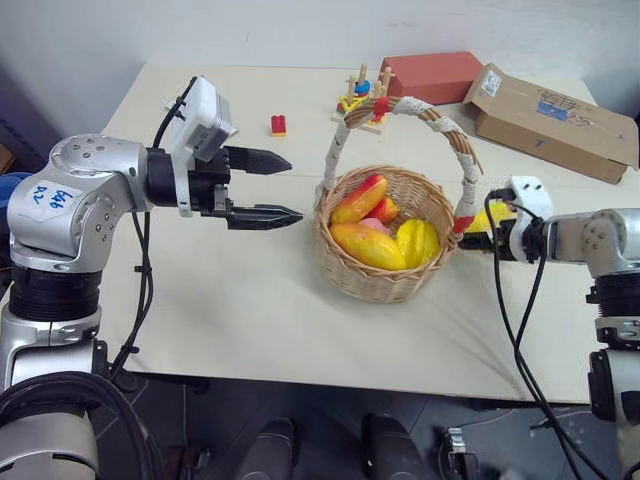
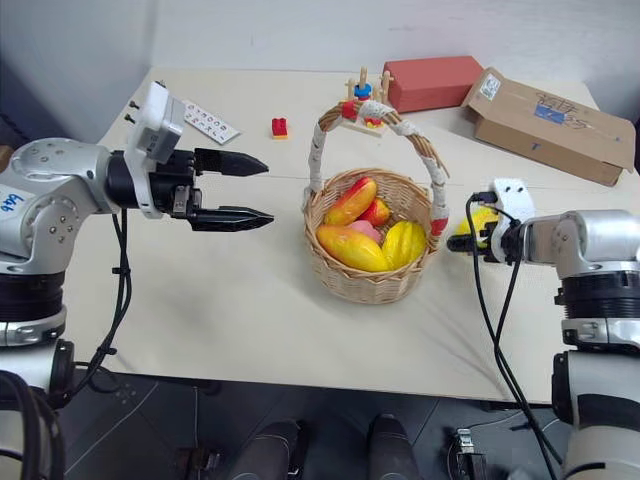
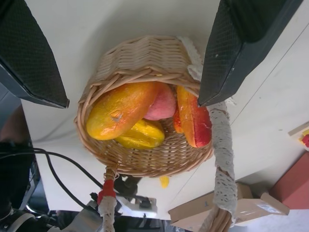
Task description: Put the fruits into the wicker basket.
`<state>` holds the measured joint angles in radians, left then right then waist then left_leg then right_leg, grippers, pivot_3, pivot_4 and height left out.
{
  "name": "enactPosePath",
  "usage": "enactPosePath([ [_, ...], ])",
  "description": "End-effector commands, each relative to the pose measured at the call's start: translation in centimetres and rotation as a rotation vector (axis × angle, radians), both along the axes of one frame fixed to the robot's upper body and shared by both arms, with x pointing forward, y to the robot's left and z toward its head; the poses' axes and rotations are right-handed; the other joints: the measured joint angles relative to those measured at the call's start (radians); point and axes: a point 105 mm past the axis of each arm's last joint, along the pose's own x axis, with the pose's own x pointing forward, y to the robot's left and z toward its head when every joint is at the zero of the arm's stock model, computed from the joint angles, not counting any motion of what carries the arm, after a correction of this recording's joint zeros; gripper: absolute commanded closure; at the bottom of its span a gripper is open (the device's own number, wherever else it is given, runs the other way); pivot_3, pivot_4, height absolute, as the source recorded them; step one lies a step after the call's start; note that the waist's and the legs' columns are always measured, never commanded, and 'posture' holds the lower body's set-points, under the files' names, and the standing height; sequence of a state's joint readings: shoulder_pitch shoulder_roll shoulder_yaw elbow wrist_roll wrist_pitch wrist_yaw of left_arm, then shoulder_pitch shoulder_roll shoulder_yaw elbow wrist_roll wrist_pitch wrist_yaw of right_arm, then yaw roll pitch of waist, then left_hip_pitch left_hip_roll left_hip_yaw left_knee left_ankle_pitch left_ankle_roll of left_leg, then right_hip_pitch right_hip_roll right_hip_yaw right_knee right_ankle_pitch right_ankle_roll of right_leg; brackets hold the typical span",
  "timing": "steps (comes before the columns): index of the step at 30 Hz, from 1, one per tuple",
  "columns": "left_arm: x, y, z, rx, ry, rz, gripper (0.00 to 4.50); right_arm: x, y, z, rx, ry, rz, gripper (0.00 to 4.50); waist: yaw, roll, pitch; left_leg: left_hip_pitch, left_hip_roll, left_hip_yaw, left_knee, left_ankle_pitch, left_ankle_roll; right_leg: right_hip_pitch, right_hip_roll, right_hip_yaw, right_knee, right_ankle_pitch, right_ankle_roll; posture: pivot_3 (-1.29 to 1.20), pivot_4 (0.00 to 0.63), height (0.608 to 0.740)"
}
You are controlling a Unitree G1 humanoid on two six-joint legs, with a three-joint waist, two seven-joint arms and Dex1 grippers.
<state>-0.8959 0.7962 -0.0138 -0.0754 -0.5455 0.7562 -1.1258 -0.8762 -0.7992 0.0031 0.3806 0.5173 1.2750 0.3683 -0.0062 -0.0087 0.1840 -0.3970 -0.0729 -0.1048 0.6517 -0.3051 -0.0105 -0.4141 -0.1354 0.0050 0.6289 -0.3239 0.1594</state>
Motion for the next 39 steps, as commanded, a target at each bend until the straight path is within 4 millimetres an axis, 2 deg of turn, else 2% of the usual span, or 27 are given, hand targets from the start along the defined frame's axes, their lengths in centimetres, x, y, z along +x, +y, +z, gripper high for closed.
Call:
enactPosePath([
  [1, -0.8, 0.3, 0.8, -0.006, -0.065, -0.024, 0.00, -0.1, -1.0, 0.8, 0.001, -0.042, -0.003, 1.93, 0.000, 0.000, 0.000, 0.000, 0.000, 0.000, 0.001, 0.000, 0.000, 0.000, 0.000, 0.000, 0.000, 0.000, 0.000, 0.00, 0.150, 0.740],
  [3, -1.1, 0.6, 0.7, -0.020, -0.076, -0.036, 0.00, -0.2, -1.4, 1.5, 0.005, -0.093, 0.022, 2.66, 0.000, 0.000, 0.000, 0.000, 0.000, 0.001, 0.002, 0.000, 0.000, 0.000, 0.001, 0.000, 0.001, 0.000, 0.000, 0.00, 0.150, 0.740],
  [6, -1.4, 1.3, 0.5, -0.057, -0.083, -0.044, 0.00, -1.0, -1.6, 3.1, -0.024, -0.228, 0.158, 3.61, 0.001, 0.000, 0.000, 0.000, 0.000, 0.001, 0.003, 0.000, 0.000, 0.000, 0.001, 0.000, 0.002, 0.000, 0.000, 0.00, 0.150, 0.740],
  [7, -1.4, 1.5, 0.4, -0.067, -0.085, -0.041, 0.00, -1.2, -1.6, 3.5, -0.035, -0.260, 0.194, 3.63, 0.001, 0.000, 0.000, 0.000, 0.000, 0.001, 0.004, 0.000, 0.000, 0.000, 0.001, 0.000, 0.003, 0.000, 0.000, 0.00, 0.150, 0.740],
  [10, -1.3, 2.5, -0.2, -0.102, -0.068, -0.013, 0.00, -2.1, -0.6, 6.7, -0.086, -0.477, 0.427, 3.63, 0.000, 0.000, 0.000, -0.001, 0.000, 0.002, 0.008, 0.000, 0.000, 0.000, 0.001, 0.001, 0.005, 0.001, 0.002, 0.00, 0.150, 0.740],
  [13, -1.2, 3.7, -1.0, -0.133, -0.045, 0.023, 0.00, -3.3, 2.6, 11.7, 0.010, -0.716, 0.680, 3.63, -0.014, 0.000, 0.000, 0.000, 0.000, 0.005, 0.011, 0.000, 0.000, 0.000, 0.001, 0.001, 0.007, 0.002, 0.003, 0.00, 0.150, 0.740],
  [15, -1.0, 4.0, -1.4, -0.150, -0.034, 0.041, 0.00, -3.3, 4.3, 13.2, 0.060, -0.738, 0.786, 3.63, -0.025, 0.001, 0.000, 0.003, 0.001, 0.006, 0.012, 0.000, 0.000, 0.001, 0.001, 0.002, 0.006, 0.002, 0.003, 0.00, 0.150, 0.740],
  [20, -0.7, 3.6, -2.0, -0.162, -0.026, 0.047, 0.00, -0.5, 8.2, 13.8, 0.074, -0.698, 0.943, 3.63, -0.026, 0.000, 0.000, 0.008, 0.007, 0.007, 0.011, 0.000, -0.001, 0.003, 0.003, 0.001, 0.007, 0.003, 0.001, 0.00, 0.150, 0.740],
  [25, -0.8, 3.5, -2.3, -0.161, -0.024, 0.060, 0.00, 1.7, 10.3, 13.0, 0.075, -0.629, 1.020, 3.63, -0.022, 0.000, 0.000, 0.005, 0.006, 0.005, 0.010, -0.001, -0.001, 0.001, 0.002, 0.001, 0.009, 0.004, -0.001, 0.00, 0.150, 0.740],
  [30, -1.1, 4.2, -2.4, -0.160, -0.031, 0.105, 0.00, 2.1, 12.0, 11.8, 0.100, -0.519, 1.110, 3.63, -0.026, 0.000, 0.000, 0.003, 0.005, 0.004, 0.009, -0.002, 0.000, 0.000, 0.001, -0.001, 0.007, 0.005, -0.002, 0.00, 0.150, 0.740],
  [34, -1.1, 4.5, -2.5, -0.164, -0.036, 0.135, 0.00, 2.1, 12.4, 11.6, 0.094, -0.483, 1.139, 2.35, -0.027, 0.000, 0.000, 0.003, 0.006, 0.004, 0.010, -0.002, -0.001, 0.000, 0.002, -0.002, 0.007, 0.005, -0.002, 0.00, 0.150, 0.740],
  [39, -0.9, 4.7, -2.6, -0.174, -0.039, 0.154, 0.00, 1.7, 12.3, 12.5, 0.102, -0.520, 1.186, 0.69, -0.028, 0.000, 0.000, 0.004, 0.006, 0.005, 0.012, -0.002, -0.001, 0.000, 0.002, -0.002, 0.009, 0.005, -0.002, 0.00, 0.150, 0.740],
])
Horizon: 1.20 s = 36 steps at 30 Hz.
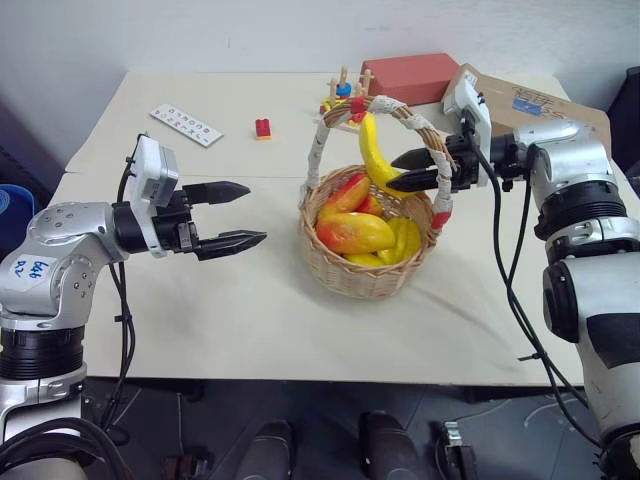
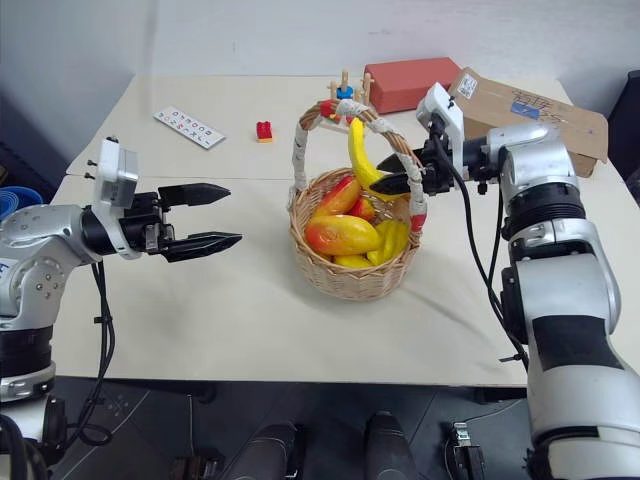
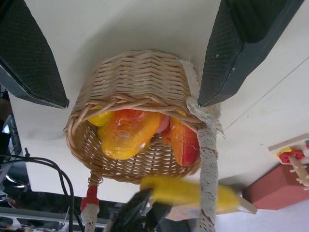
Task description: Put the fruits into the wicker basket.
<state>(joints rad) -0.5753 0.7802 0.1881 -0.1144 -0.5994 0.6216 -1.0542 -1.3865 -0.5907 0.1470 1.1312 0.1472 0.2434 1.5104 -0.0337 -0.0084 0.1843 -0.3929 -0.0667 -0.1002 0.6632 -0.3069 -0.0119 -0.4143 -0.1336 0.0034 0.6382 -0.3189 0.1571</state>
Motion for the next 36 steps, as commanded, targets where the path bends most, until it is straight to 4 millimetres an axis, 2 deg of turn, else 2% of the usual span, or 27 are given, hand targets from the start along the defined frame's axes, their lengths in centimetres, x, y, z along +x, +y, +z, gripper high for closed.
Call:
enactPosePath([
  [1, -0.4, 0.2, 1.0, -0.007, -0.052, 0.008, 0.00, -0.5, 0.1, 2.9, 0.015, -0.104, 0.050, 0.49, -0.001, 0.000, 0.000, 0.000, 0.000, 0.000, 0.000, 0.000, 0.000, 0.000, 0.000, 0.000, 0.000, 0.000, 0.000, 0.00, 0.150, 0.740],
  [3, -0.2, 0.2, 0.9, -0.011, -0.049, 0.015, 0.00, -0.6, 0.0, 3.2, 0.022, -0.119, 0.056, 0.03, -0.003, 0.000, 0.000, 0.000, 0.000, 0.000, 0.000, 0.000, 0.000, 0.000, 0.000, 0.000, 0.001, 0.000, 0.000, 0.00, 0.150, 0.740],
  [8, 0.2, 0.3, 0.4, -0.019, -0.044, 0.024, 0.00, -0.2, -1.8, 4.5, 0.073, -0.207, -0.028, 0.03, -0.002, 0.000, 0.000, 0.000, 0.000, 0.000, -0.001, 0.000, 0.000, 0.000, 0.000, 0.000, 0.000, 0.000, 0.000, 0.00, 0.150, 0.740],
  [11, 0.4, 0.4, 0.4, -0.031, -0.074, 0.031, 0.00, -0.2, -5.4, 5.7, 0.159, -0.352, -0.160, 0.03, 0.006, 0.000, 0.000, 0.000, 0.000, 0.000, -0.001, 0.000, 0.000, 0.000, 0.000, 0.000, 0.000, 0.000, 0.000, 0.00, 0.150, 0.740],
  [13, 0.2, 0.7, 0.3, -0.038, -0.085, 0.030, 0.00, -1.3, -8.1, 6.5, 0.275, -0.442, -0.200, 0.03, 0.011, 0.000, 0.000, 0.000, -0.001, -0.002, 0.000, 0.000, 0.000, 0.001, -0.001, -0.001, -0.001, 0.000, 0.000, 0.00, 0.150, 0.740],
  [15, -0.2, 0.9, 0.0, -0.040, -0.081, 0.013, 0.00, -2.6, -10.7, 5.6, 0.295, -0.491, -0.245, 0.03, 0.010, 0.000, 0.000, 0.000, -0.001, -0.002, 0.000, -0.001, 0.001, 0.002, -0.001, -0.001, -0.002, 0.000, 0.000, 0.00, 0.150, 0.740],
  [17, -0.6, 1.0, -0.5, -0.037, -0.061, -0.007, 0.00, -4.3, -12.5, 3.6, 0.244, -0.483, -0.266, 0.03, 0.009, 0.000, 0.000, 0.000, -0.001, -0.001, -0.001, -0.001, 0.001, 0.002, -0.001, -0.001, -0.002, 0.000, 0.000, 0.00, 0.150, 0.740],
  [20, -0.4, 1.4, -1.3, -0.027, -0.044, 0.009, 0.00, -7.3, -13.8, 1.3, 0.235, -0.439, -0.303, 0.03, 0.006, 0.001, 0.000, 0.000, 0.000, 0.000, -0.001, -0.001, 0.001, 0.001, 0.000, -0.001, -0.001, 0.000, 0.000, 0.00, 0.150, 0.740],
  [23, 0.1, 2.1, -2.3, -0.034, -0.014, 0.045, 0.00, -11.1, -13.1, -1.2, 0.237, -0.443, -0.317, 0.03, 0.005, 0.002, 0.000, 0.002, 0.001, 0.002, -0.001, -0.001, 0.001, 0.002, 0.000, -0.001, 0.000, 0.000, 0.000, 0.00, 0.150, 0.740],
  [26, 0.3, 2.2, -2.7, -0.042, 0.002, 0.042, 0.00, -13.5, -10.1, -2.7, 0.232, -0.428, -0.296, 0.03, 0.003, 0.003, 0.000, 0.006, 0.002, 0.005, 0.000, -0.002, 0.000, 0.002, 0.001, 0.001, -0.001, 0.000, 0.000, 0.00, 0.150, 0.740],
  [32, 0.3, 1.2, -3.0, -0.038, -0.010, -0.001, 0.00, -12.9, -5.8, -1.5, 0.377, -0.478, -0.430, 0.03, 0.011, 0.003, 0.000, 0.010, 0.001, 0.004, 0.001, -0.001, 0.000, 0.003, 0.001, 0.003, 0.000, 0.003, -0.001, 0.00, 0.150, 0.740],
  [36, 0.4, 0.9, -3.0, -0.049, -0.014, -0.006, 0.00, -11.9, -4.0, -1.4, 0.417, -0.488, -0.510, 0.03, 0.021, 0.003, 0.000, 0.010, 0.001, 0.002, 0.001, -0.001, 0.000, 0.002, 0.001, 0.003, 0.000, 0.003, -0.002, 0.00, 0.150, 0.740],
])
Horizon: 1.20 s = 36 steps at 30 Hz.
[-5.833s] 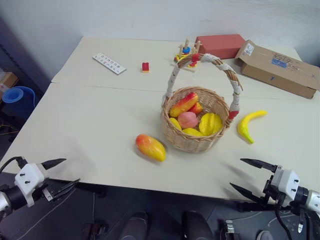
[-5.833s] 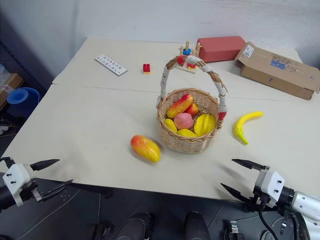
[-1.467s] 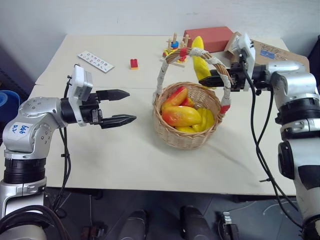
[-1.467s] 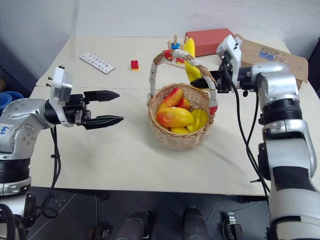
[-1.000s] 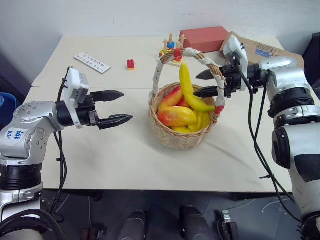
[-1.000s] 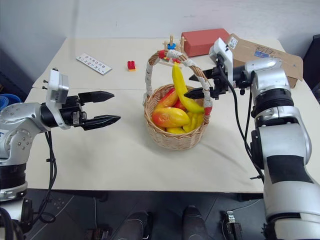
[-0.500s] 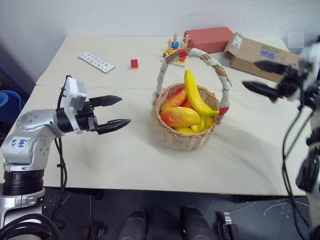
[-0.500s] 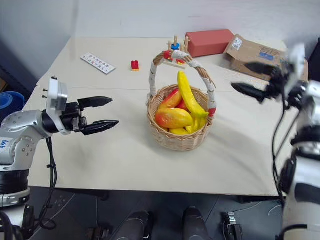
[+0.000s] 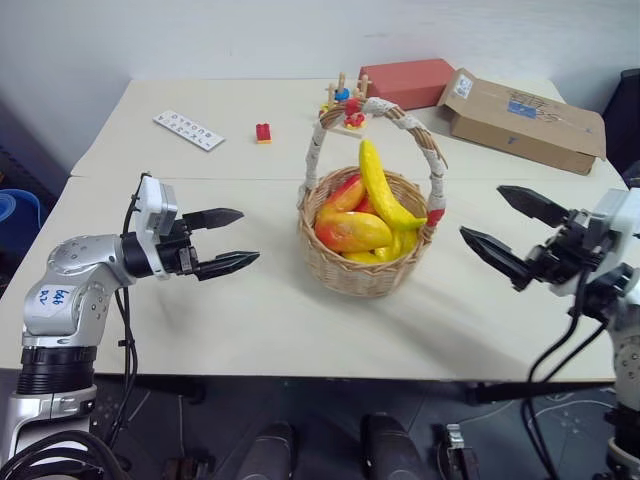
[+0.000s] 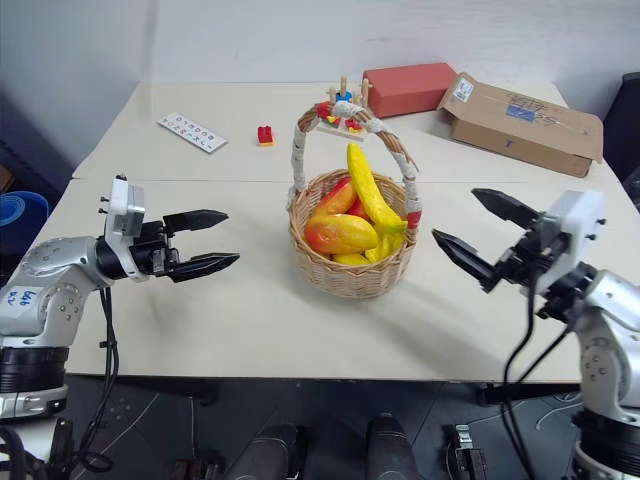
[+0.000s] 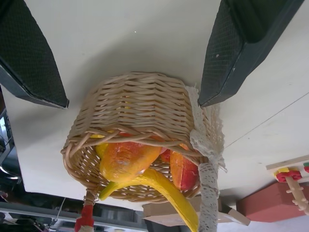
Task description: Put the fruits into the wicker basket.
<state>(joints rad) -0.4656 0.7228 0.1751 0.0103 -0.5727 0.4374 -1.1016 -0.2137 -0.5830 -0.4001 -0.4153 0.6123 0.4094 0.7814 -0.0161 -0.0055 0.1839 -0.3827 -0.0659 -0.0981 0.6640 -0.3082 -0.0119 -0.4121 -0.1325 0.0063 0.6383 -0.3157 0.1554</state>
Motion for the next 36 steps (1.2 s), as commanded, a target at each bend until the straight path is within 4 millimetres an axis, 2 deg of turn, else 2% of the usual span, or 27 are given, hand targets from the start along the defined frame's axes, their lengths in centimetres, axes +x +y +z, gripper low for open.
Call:
enactPosePath([
  [1, -0.1, -0.4, 1.0, 0.004, -0.053, -0.015, 0.00, 0.4, 1.9, 0.9, 0.038, -0.032, -0.044, 0.03, 0.008, 0.000, 0.000, 0.000, 0.000, 0.000, 0.000, 0.000, 0.000, 0.000, 0.000, 0.000, 0.000, 0.000, 0.000, 0.00, 0.150, 0.740],
  [2, -0.1, -0.5, 0.9, 0.003, -0.053, -0.016, 0.00, 0.6, 2.5, 0.7, 0.042, -0.030, -0.043, 0.03, 0.011, 0.000, 0.000, 0.000, -0.001, 0.000, 0.000, 0.000, 0.000, 0.000, 0.000, 0.000, 0.000, 0.000, 0.000, 0.00, 0.150, 0.740],
  [5, -0.1, -0.7, 0.8, -0.004, -0.056, -0.017, 0.00, 1.2, 3.9, 0.2, 0.050, -0.013, -0.041, 0.67, 0.013, 0.000, 0.000, 0.000, -0.001, 0.000, 0.000, 0.000, 0.000, 0.000, 0.000, 0.000, -0.001, 0.000, 0.000, 0.00, 0.150, 0.740],
  [10, 0.0, -0.9, 0.9, -0.013, -0.067, -0.013, 0.00, 1.8, 3.8, -0.4, 0.024, -0.001, -0.063, 2.39, 0.015, 0.000, 0.000, 0.000, -0.002, -0.001, 0.000, 0.000, 0.000, 0.000, 0.000, 0.000, -0.001, 0.000, 0.000, 0.00, 0.150, 0.740],
  [15, 0.0, -1.1, 1.0, -0.012, -0.077, -0.015, 0.00, 1.7, 2.4, 0.0, 0.006, -0.006, -0.072, 4.18, 0.014, 0.000, 0.000, 0.000, -0.001, -0.001, -0.001, 0.000, 0.001, 0.000, 0.000, 0.000, -0.001, 0.000, 0.000, 0.00, 0.150, 0.740],
  [17, 0.1, -1.2, 1.1, -0.011, -0.084, -0.021, 0.00, 1.5, 0.6, 1.1, 0.039, -0.038, -0.103, 4.29, 0.014, 0.000, 0.000, 0.000, -0.001, -0.001, -0.001, 0.000, 0.001, 0.000, 0.000, 0.000, -0.001, 0.000, 0.000, 0.00, 0.150, 0.740],
  [19, 0.1, -1.4, 1.3, -0.014, -0.093, -0.026, 0.00, 1.2, -3.3, 2.6, 0.076, -0.085, -0.190, 4.29, 0.018, 0.000, 0.000, -0.001, -0.001, -0.001, -0.001, 0.000, 0.001, 0.000, 0.000, 0.000, -0.001, 0.000, 0.000, 0.00, 0.150, 0.740],
  [21, 0.2, -1.5, 1.4, -0.016, -0.097, -0.028, 0.00, 1.1, -6.2, 3.4, 0.085, -0.119, -0.258, 4.29, 0.023, 0.000, 0.000, -0.002, -0.003, -0.001, 0.000, 0.000, 0.002, 0.000, -0.001, -0.001, -0.002, 0.000, 0.000, 0.00, 0.150, 0.740],
  [22, 0.2, -1.6, 1.5, -0.017, -0.098, -0.029, 0.00, 1.1, -7.1, 3.6, 0.084, -0.129, -0.277, 4.29, 0.024, 0.000, 0.000, -0.002, -0.003, -0.001, 0.000, 0.000, 0.002, 0.000, -0.001, 0.000, -0.002, 0.000, 0.000, 0.00, 0.150, 0.740],
  [24, 0.2, -1.7, 1.5, -0.018, -0.099, -0.032, 0.00, 1.5, -10.2, 4.1, 0.082, -0.144, -0.336, 4.29, 0.019, 0.000, 0.000, -0.002, -0.004, -0.001, 0.000, 0.000, 0.002, 0.000, -0.001, 0.000, -0.002, 0.000, 0.000, 0.00, 0.150, 0.740],
  [27, 0.3, -1.8, 1.6, -0.019, -0.100, -0.034, 0.00, 2.6, -13.2, 4.3, 0.077, -0.143, -0.384, 4.29, 0.008, 0.000, 0.000, -0.002, -0.006, 0.000, 0.000, 0.000, 0.002, 0.000, -0.001, 0.000, -0.002, 0.000, 0.000, 0.00, 0.150, 0.740],
  [32, 0.4, -1.7, 2.0, -0.024, -0.107, -0.030, 0.00, 5.5, -17.1, 2.7, 0.048, -0.073, -0.478, 4.29, -0.017, 0.000, 0.000, -0.001, -0.004, 0.002, -0.003, 0.000, 0.002, -0.001, 0.000, -0.001, -0.001, 0.000, 0.000, 0.00, 0.150, 0.740],
  [35, 0.3, -1.6, 2.2, -0.026, -0.115, -0.021, 0.00, 6.4, -18.4, 1.5, 0.065, -0.018, -0.508, 4.29, -0.016, 0.001, 0.000, -0.001, -0.002, 0.005, -0.002, 0.000, 0.003, -0.001, -0.001, 0.000, -0.003, 0.001, 0.001, 0.00, 0.150, 0.740],
  [36, 0.2, -1.6, 2.3, -0.026, -0.116, -0.018, 0.00, 6.6, -18.6, 1.2, 0.046, -0.015, -0.515, 3.94, -0.015, 0.001, 0.000, -0.001, -0.002, 0.005, -0.002, 0.000, 0.003, -0.001, -0.001, 0.001, -0.003, 0.001, 0.001, 0.00, 0.150, 0.740],
])
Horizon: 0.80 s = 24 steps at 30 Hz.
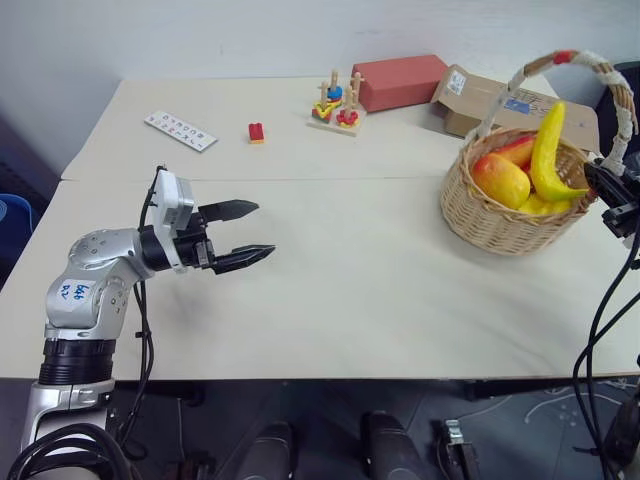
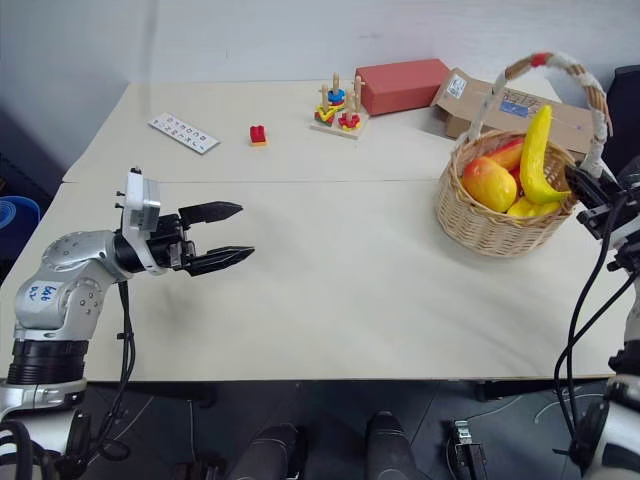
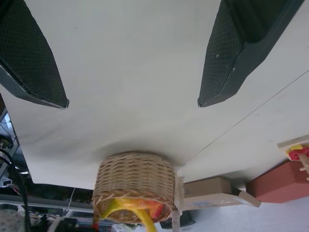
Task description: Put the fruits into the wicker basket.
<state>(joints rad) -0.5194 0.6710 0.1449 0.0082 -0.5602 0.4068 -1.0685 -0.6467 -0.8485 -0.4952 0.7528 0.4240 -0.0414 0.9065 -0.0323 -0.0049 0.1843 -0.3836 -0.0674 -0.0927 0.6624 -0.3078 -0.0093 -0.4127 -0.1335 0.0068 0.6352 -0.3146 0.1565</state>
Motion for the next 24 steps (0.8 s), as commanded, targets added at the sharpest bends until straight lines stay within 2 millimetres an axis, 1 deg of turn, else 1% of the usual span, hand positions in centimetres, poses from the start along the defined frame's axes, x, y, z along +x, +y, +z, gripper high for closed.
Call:
enactPosePath([
  [1, -0.4, 0.2, 1.3, -0.002, -0.055, 0.010, 0.00, -0.2, -0.8, 0.4, -0.068, -0.002, -0.006, 3.57, 0.002, 0.000, 0.000, 0.000, 0.000, 0.000, 0.000, 0.000, 0.000, 0.000, 0.000, 0.000, 0.000, 0.000, 0.000, 0.00, 0.150, 0.740],
  [4, -0.5, 0.5, 1.1, -0.001, -0.051, 0.022, 0.00, -0.6, -1.0, 0.8, -0.079, -0.040, 0.000, 2.61, 0.004, 0.000, 0.000, 0.000, 0.001, -0.001, 0.000, 0.000, 0.000, 0.001, 0.000, 0.000, -0.001, 0.000, 0.000, 0.00, 0.150, 0.740],
  [5, -0.5, 0.7, 1.1, -0.013, -0.049, 0.034, 0.00, -1.1, -1.2, 1.3, -0.092, -0.069, -0.009, 2.24, 0.004, 0.000, 0.000, 0.000, 0.001, -0.001, 0.000, 0.000, 0.000, 0.000, 0.000, 0.000, -0.002, 0.000, 0.000, 0.00, 0.150, 0.740],
  [7, -0.5, 1.4, 1.0, -0.036, -0.041, 0.066, 0.00, -2.4, -1.5, 1.8, -0.149, -0.099, -0.027, 1.53, 0.005, 0.000, 0.000, 0.000, 0.001, -0.001, 0.000, 0.000, 0.000, 0.000, 0.000, 0.000, -0.002, 0.000, 0.000, 0.00, 0.150, 0.740],
  [10, -0.8, 2.4, -0.1, -0.006, -0.018, 0.094, 0.00, -4.3, -1.8, 1.2, -0.216, -0.090, -0.045, 0.52, 0.009, 0.000, 0.000, 0.000, 0.001, -0.003, -0.001, 0.000, 0.000, 0.000, 0.000, -0.001, -0.002, 0.000, 0.000, 0.00, 0.150, 0.740],
  [11, -1.1, 2.9, -1.0, 0.031, -0.006, 0.109, 0.00, -5.1, -1.9, 0.9, -0.230, -0.084, -0.044, 0.14, 0.009, 0.000, 0.000, -0.001, 0.000, -0.003, -0.001, 0.000, 0.000, 0.000, 0.000, -0.001, -0.002, 0.000, 0.000, 0.00, 0.150, 0.740],
  [12, -1.5, 3.5, -2.1, 0.076, 0.012, 0.121, 0.00, -6.0, -2.0, 0.4, -0.239, -0.068, -0.042, 0.04, 0.009, 0.000, 0.000, -0.001, 0.000, -0.003, -0.001, 0.000, 0.000, 0.001, 0.000, -0.001, -0.003, 0.000, 0.000, 0.00, 0.150, 0.740],
  [13, -1.9, 4.1, -3.3, 0.120, 0.031, 0.133, 0.00, -6.8, -1.9, -0.1, -0.256, -0.050, -0.037, 0.04, 0.009, 0.000, 0.000, -0.001, 0.000, -0.003, -0.001, 0.000, 0.000, 0.001, 0.000, -0.001, -0.004, 0.000, 0.000, 0.00, 0.150, 0.740],
  [14, -2.3, 4.6, -4.0, 0.141, 0.042, 0.146, 0.00, -7.3, -1.6, -0.6, -0.271, -0.022, -0.013, 0.04, 0.009, 0.001, 0.000, -0.001, 0.000, -0.003, -0.001, -0.001, 0.000, 0.001, 0.000, -0.001, -0.004, 0.000, 0.000, 0.00, 0.150, 0.740],
  [17, -3.4, 5.5, -6.1, 0.211, 0.054, 0.186, 0.00, -8.5, 0.2, -2.3, -0.331, 0.051, 0.081, 0.04, 0.005, 0.001, -0.001, 0.000, 0.001, -0.002, -0.002, -0.001, 0.000, 0.001, 0.000, 0.000, -0.006, 0.000, 0.000, 0.00, 0.150, 0.740],
  [19, -4.3, 5.5, -7.6, 0.236, 0.058, 0.196, 0.00, -9.5, 3.0, -5.1, -0.474, 0.149, 0.254, 0.04, 0.004, 0.001, -0.001, 0.001, 0.002, 0.000, -0.002, -0.001, 0.001, 0.002, 0.001, 0.000, -0.007, 0.000, 0.000, 0.00, 0.150, 0.740],
  [20, -4.5, 5.5, -8.3, 0.249, 0.054, 0.215, 0.00, -9.7, 4.4, -5.9, -0.491, 0.161, 0.327, 0.04, 0.005, 0.001, -0.001, 0.001, 0.003, 0.000, -0.002, -0.001, 0.001, 0.003, 0.001, 0.000, -0.007, 0.000, 0.001, 0.00, 0.150, 0.740],
  [21, -4.7, 5.5, -9.2, 0.263, 0.048, 0.235, 0.00, -9.7, 6.0, -6.6, -0.459, 0.172, 0.402, 0.04, 0.005, 0.001, -0.001, 0.003, 0.004, 0.000, -0.003, -0.002, 0.000, 0.005, 0.002, 0.000, -0.008, 0.000, 0.001, 0.00, 0.150, 0.740],
  [23, -5.0, 5.3, -10.4, 0.256, 0.040, 0.274, 0.00, -9.8, 9.3, -8.3, -0.463, 0.201, 0.559, 0.04, 0.005, 0.001, -0.001, 0.009, 0.005, 0.003, -0.004, -0.002, 0.000, 0.010, 0.002, 0.001, -0.009, 0.000, 0.001, 0.00, 0.150, 0.740],
  [24, -5.1, 5.2, -10.9, 0.261, 0.032, 0.286, 0.00, -9.8, 10.5, -9.0, -0.442, 0.231, 0.617, 0.04, 0.006, 0.001, -0.001, 0.014, 0.006, 0.003, -0.005, -0.003, 0.000, 0.015, 0.002, 0.000, -0.011, 0.000, 0.000, 0.00, 0.150, 0.740],
])
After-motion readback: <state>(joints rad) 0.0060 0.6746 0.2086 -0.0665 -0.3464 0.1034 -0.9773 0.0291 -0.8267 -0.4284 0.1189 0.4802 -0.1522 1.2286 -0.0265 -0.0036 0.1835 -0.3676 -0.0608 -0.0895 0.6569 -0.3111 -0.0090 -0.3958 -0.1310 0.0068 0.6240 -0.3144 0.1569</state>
